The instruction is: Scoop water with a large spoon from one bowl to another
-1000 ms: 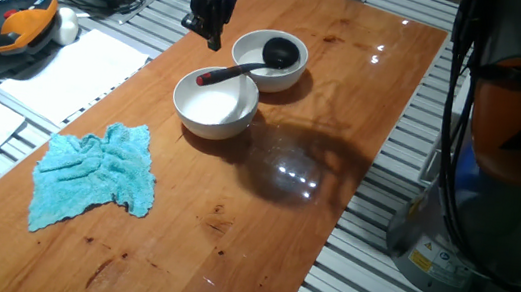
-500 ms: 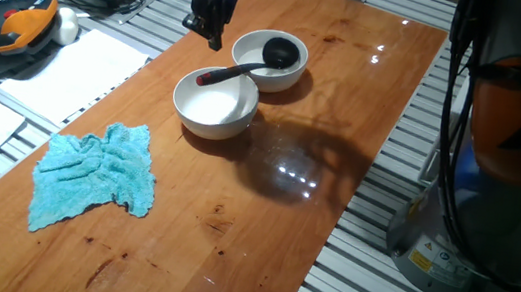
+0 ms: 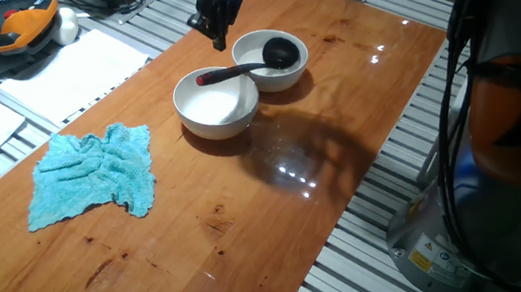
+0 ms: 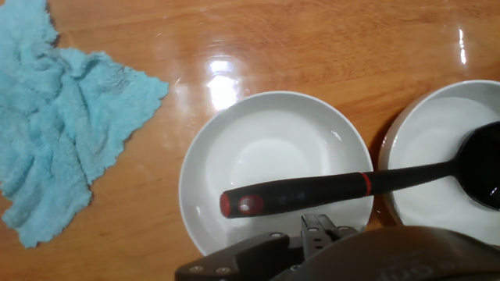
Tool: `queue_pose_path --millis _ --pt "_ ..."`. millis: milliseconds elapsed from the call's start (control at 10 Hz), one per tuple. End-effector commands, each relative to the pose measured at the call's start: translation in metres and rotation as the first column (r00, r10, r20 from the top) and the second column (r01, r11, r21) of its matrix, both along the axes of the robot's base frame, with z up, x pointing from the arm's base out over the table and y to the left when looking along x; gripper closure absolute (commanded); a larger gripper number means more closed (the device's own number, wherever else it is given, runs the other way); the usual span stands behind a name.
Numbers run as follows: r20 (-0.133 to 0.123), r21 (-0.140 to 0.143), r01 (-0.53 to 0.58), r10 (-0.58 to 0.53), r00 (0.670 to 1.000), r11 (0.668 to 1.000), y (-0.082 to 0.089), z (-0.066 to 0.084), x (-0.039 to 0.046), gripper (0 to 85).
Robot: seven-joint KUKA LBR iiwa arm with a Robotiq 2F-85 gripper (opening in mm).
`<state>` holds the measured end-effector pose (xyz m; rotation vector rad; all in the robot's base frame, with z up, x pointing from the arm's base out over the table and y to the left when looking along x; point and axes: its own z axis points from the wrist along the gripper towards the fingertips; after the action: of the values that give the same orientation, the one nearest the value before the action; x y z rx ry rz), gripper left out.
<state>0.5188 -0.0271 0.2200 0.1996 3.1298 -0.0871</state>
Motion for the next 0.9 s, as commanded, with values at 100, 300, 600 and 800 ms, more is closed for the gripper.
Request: queue_pose_path --millis 100,300,600,800 --pt "0.000 0.019 0.045 -0.045 0.999 0.999 -0.008 -0.004 -0.0018 85.0" --pt "0.003 0.025 0.158 -0.158 0.987 0.987 -0.014 -0.007 -0.0033 85.0" --pt "0.005 0.046 0.359 -0.359 0.933 0.932 -0.019 -0.008 -0.0045 85.0" --pt "0.002 0.046 0.490 -0.491 0.871 0.870 -0.021 -0.009 -0.0050 85.0"
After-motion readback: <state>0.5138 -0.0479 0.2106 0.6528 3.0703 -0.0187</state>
